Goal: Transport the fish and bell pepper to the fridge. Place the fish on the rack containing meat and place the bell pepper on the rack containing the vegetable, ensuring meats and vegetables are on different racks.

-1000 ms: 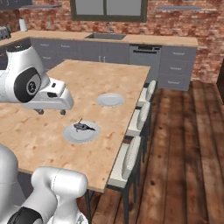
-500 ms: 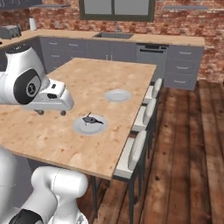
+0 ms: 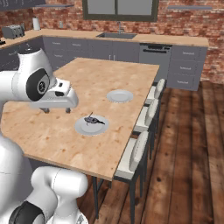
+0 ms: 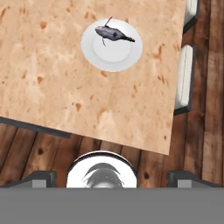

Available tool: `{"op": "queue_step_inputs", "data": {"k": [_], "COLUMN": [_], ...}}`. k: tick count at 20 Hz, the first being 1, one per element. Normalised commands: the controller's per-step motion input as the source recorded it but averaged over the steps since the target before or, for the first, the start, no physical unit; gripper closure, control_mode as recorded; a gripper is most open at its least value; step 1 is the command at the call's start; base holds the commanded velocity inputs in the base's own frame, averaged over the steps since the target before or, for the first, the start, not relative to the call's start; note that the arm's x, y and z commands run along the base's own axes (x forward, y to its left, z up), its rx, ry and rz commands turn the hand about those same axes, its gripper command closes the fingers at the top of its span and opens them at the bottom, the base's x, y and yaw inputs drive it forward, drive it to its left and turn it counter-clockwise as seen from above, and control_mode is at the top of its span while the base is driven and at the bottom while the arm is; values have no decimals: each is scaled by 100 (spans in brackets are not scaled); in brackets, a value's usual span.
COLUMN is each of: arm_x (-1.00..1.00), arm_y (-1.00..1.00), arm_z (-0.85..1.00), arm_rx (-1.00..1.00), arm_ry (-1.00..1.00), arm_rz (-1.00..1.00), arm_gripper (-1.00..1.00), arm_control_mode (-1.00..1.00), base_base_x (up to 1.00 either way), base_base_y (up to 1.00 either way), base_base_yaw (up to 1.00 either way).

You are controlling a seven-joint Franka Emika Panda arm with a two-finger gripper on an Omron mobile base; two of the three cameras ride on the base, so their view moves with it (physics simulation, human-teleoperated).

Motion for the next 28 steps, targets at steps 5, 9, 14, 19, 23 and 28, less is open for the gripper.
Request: {"op": "queue_step_inputs", "data": {"k": [5,9,14,19,23,28], "arm_x": [75,70,83,82,78,73], "arm_y": [0,0,-4,-3,0,0], "arm_z": [-48,-48,-50,-54,-27,-27], "arm_rx": [-7,-11,-4,0,-5,-4], "arm_ry": [9,2,2,2,6,18], "arm_rz": [20,24,29,35,33,31], "arm_gripper": [-100,-100,-100,-100,-100,-100], "arm_control_mode": [-100,-100,-100,-100,-100,-100], "base_base_x": [0,0,0,0,0,0], "base_base_y": [0,0,0,0,0,0], "base_base_yaw": [0,0,0,0,0,0]}}
